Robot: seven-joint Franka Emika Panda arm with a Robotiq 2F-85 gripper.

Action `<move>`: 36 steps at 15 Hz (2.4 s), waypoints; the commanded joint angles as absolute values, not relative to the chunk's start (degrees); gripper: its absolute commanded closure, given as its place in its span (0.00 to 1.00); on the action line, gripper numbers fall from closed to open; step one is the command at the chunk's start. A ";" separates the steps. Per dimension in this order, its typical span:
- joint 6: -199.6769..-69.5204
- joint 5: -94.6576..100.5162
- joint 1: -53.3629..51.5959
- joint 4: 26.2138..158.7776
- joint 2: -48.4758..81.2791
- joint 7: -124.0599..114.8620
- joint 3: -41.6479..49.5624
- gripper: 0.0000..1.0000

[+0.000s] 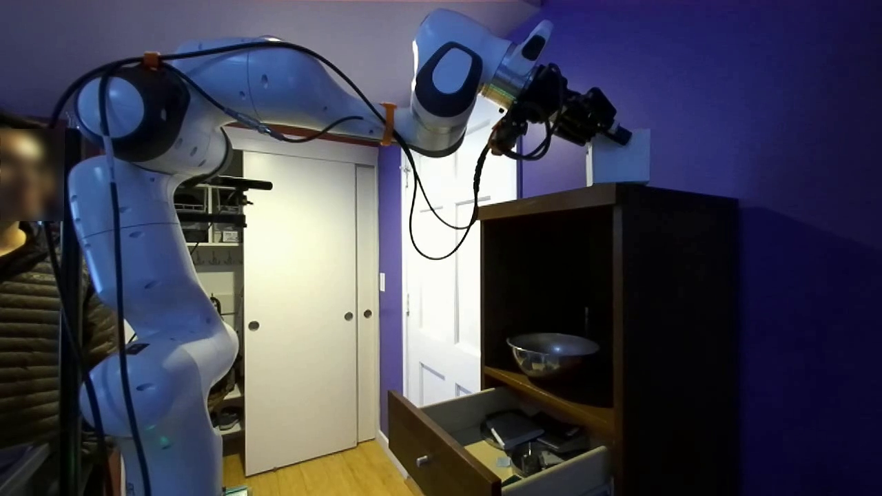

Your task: Put the white box in the open drawer

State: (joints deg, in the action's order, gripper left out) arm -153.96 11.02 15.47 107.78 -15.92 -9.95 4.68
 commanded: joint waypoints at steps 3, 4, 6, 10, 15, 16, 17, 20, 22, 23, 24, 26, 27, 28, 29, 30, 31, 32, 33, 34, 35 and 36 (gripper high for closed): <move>-150.92 10.68 15.74 107.29 -16.09 -15.04 4.75 0.96; -150.86 10.55 16.10 107.24 -16.20 -16.93 4.76 0.97; -150.87 9.93 17.06 107.10 -16.39 -21.91 4.83 0.96; -149.60 7.17 18.46 108.18 -17.71 -28.62 6.55 0.96; -145.58 7.11 23.39 110.69 -21.10 -35.71 9.01 0.96; -143.57 8.24 24.92 111.37 -21.97 -36.96 9.31 0.96; -142.43 9.42 26.56 111.96 -22.67 -38.65 9.38 0.96; -136.18 10.85 29.17 114.38 -25.58 -38.30 10.58 0.96; -127.69 10.32 28.11 116.41 -27.76 -32.71 11.44 0.96; -125.37 10.64 27.66 118.69 -29.25 -31.42 10.96 0.96; -122.63 11.02 27.37 120.59 -30.47 -30.29 10.24 0.96; -118.10 10.89 26.16 124.34 -32.42 -28.08 9.02 0.96; -116.80 10.15 24.89 127.00 -33.41 -27.35 8.26 0.96; -115.69 9.42 23.53 129.36 -34.01 -26.76 7.49 0.96; -114.98 9.25 22.24 131.98 -34.55 -26.68 6.34 0.96; -114.49 8.75 20.59 134.46 -34.74 -26.64 5.23 0.96; -114.32 7.30 18.59 136.68 -34.84 -26.40 4.45 0.96; -115.09 7.91 17.51 139.14 -34.60 -27.76 2.57 0.96; -115.98 6.91 15.88 141.32 -34.25 -29.38 1.14 0.96; -117.90 6.45 14.76 143.62 -34.02 -30.96 -0.17 0.96; -119.29 5.24 13.57 144.98 -33.17 -31.75 -0.78 0.96; -121.04 3.82 12.60 145.84 -32.23 -31.99 -0.92 0.96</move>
State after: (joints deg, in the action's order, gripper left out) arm -116.52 7.24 14.78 141.71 -32.19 -30.50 0.13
